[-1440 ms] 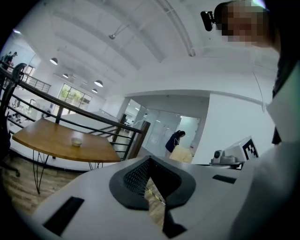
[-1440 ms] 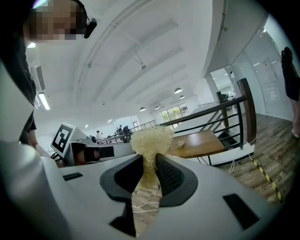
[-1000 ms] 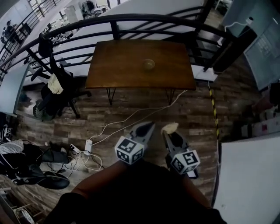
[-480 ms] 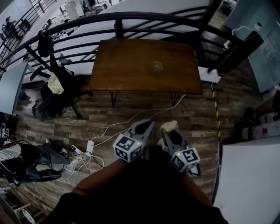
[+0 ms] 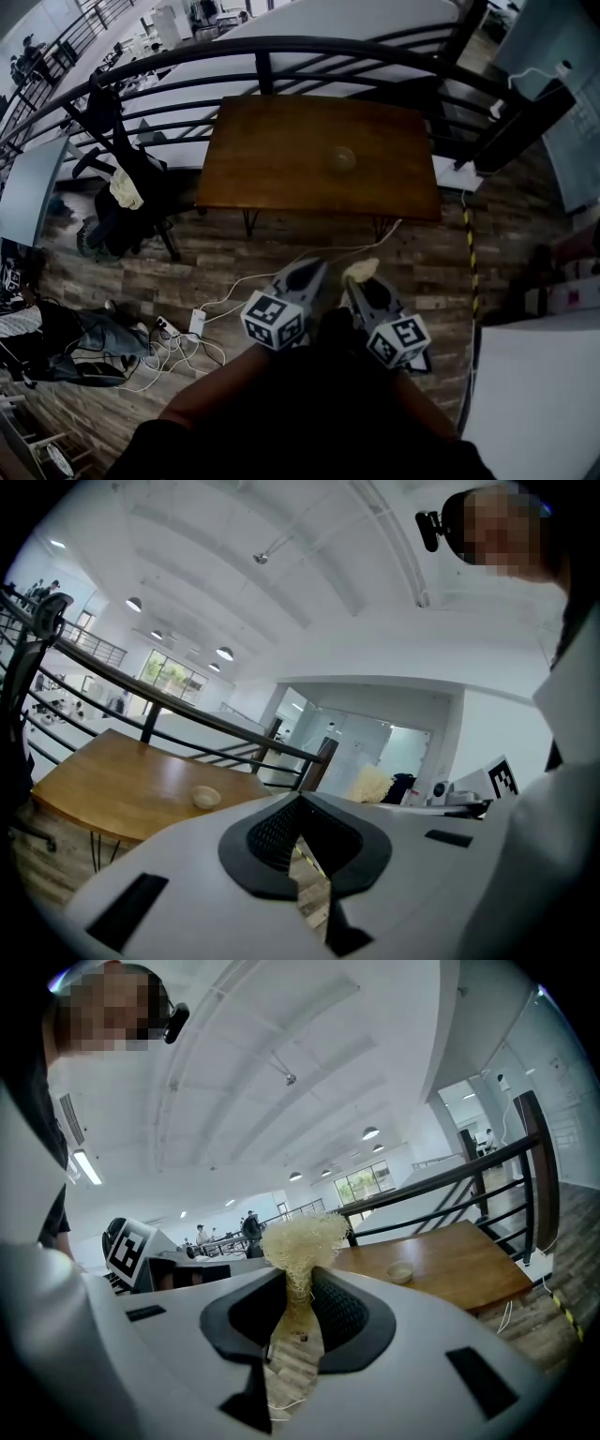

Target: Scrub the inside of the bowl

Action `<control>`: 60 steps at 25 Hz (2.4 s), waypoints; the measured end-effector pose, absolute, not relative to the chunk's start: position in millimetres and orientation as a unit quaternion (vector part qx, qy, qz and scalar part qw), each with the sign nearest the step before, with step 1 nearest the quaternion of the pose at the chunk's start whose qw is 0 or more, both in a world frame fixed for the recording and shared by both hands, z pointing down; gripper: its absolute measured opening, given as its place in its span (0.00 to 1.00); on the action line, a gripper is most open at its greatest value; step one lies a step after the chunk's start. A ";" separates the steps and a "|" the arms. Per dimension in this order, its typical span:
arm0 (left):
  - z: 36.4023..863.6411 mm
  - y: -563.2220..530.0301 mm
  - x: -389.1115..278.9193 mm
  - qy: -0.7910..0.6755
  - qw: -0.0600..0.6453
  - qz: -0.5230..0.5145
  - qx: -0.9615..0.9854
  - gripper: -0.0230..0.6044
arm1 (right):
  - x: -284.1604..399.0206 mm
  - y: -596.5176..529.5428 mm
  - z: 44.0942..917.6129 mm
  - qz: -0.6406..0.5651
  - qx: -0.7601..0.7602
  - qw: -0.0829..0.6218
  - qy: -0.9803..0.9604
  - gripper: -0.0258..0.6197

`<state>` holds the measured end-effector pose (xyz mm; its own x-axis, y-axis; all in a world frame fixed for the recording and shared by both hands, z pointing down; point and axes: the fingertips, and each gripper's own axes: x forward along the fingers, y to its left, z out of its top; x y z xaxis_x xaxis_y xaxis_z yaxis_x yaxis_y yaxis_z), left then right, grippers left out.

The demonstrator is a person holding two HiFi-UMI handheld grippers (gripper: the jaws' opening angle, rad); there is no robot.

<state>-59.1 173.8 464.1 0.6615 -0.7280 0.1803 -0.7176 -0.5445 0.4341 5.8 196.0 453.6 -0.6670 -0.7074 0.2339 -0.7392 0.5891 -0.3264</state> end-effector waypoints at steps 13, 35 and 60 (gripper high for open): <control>476.8 61.7 13.8 -0.425 0.263 -0.021 0.866 0.03 | 88.3 88.8 461.6 0.221 0.393 0.029 -0.892 0.18; 489.5 -109.7 49.1 -0.513 0.272 0.019 0.814 0.04 | 189.0 -74.4 450.1 0.247 0.350 0.012 -0.904 0.18; 603.3 -249.7 -55.8 -0.438 0.354 0.134 0.816 0.28 | 105.4 -229.3 467.0 0.239 0.440 0.035 -0.865 0.18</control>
<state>-55.8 -249.7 603.3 0.5811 -0.6196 0.5276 -0.8086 -0.3663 0.4603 105.4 -229.3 467.0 -0.6101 -0.7446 0.2709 -0.7780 0.4980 -0.3831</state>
